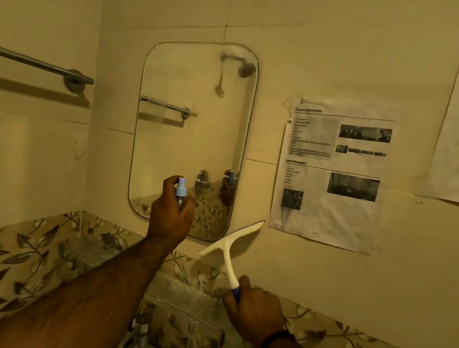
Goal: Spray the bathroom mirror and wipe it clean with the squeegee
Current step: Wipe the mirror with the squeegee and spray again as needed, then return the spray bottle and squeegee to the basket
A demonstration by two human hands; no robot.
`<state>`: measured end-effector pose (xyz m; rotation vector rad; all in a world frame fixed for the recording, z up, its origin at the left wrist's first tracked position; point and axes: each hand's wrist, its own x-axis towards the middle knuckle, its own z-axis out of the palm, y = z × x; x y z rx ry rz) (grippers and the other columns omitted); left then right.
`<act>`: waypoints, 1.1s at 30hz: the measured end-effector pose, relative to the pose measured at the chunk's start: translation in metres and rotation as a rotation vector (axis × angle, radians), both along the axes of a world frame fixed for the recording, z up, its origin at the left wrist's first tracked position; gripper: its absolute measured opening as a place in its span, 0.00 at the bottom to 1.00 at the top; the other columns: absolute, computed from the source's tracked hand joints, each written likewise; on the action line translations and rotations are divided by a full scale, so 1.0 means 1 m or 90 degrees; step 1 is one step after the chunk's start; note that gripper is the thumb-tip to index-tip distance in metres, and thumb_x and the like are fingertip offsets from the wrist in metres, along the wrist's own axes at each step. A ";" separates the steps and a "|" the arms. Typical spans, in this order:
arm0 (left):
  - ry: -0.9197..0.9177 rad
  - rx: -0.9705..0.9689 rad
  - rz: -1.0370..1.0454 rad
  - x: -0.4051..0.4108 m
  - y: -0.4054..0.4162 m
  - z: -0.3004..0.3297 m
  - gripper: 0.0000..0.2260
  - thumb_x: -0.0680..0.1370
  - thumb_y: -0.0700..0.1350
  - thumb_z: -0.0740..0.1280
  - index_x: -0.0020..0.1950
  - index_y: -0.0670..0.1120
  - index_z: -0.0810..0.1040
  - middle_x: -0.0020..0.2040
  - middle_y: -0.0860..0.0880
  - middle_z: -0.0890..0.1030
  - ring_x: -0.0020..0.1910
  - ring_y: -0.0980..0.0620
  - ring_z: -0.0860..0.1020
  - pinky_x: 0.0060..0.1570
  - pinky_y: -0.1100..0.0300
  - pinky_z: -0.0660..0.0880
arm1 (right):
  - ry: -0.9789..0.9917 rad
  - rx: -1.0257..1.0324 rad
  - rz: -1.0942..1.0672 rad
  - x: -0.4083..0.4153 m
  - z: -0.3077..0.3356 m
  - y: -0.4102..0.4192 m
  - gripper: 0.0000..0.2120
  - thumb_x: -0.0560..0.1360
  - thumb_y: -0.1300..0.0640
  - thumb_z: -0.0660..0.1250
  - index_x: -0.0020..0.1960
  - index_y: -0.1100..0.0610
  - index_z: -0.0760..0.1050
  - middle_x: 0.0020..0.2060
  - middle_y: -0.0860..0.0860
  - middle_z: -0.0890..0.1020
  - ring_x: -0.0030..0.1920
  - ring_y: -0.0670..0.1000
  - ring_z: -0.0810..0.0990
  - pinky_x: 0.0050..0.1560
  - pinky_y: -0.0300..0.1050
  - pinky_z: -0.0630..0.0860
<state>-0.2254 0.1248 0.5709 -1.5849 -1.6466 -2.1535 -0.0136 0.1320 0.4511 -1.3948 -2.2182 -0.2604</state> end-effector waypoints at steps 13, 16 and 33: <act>0.007 0.027 0.007 0.018 -0.003 0.023 0.17 0.79 0.48 0.66 0.66 0.53 0.66 0.42 0.45 0.80 0.34 0.46 0.80 0.32 0.58 0.76 | 0.148 0.161 0.001 -0.031 0.118 0.002 0.21 0.75 0.36 0.51 0.52 0.52 0.67 0.28 0.47 0.71 0.26 0.50 0.69 0.25 0.40 0.61; 0.011 0.036 0.004 0.024 -0.002 0.027 0.18 0.79 0.48 0.66 0.67 0.52 0.66 0.42 0.46 0.79 0.35 0.46 0.80 0.34 0.55 0.78 | 0.170 0.206 -0.004 -0.029 0.137 0.002 0.20 0.75 0.36 0.50 0.51 0.52 0.66 0.27 0.46 0.69 0.24 0.50 0.66 0.25 0.40 0.57; 0.032 0.050 -0.121 0.156 0.017 0.048 0.18 0.79 0.49 0.66 0.67 0.53 0.65 0.44 0.47 0.78 0.38 0.45 0.80 0.38 0.47 0.82 | 0.239 0.275 -0.173 0.109 0.160 -0.014 0.15 0.75 0.38 0.52 0.46 0.49 0.62 0.25 0.42 0.65 0.23 0.44 0.66 0.25 0.37 0.59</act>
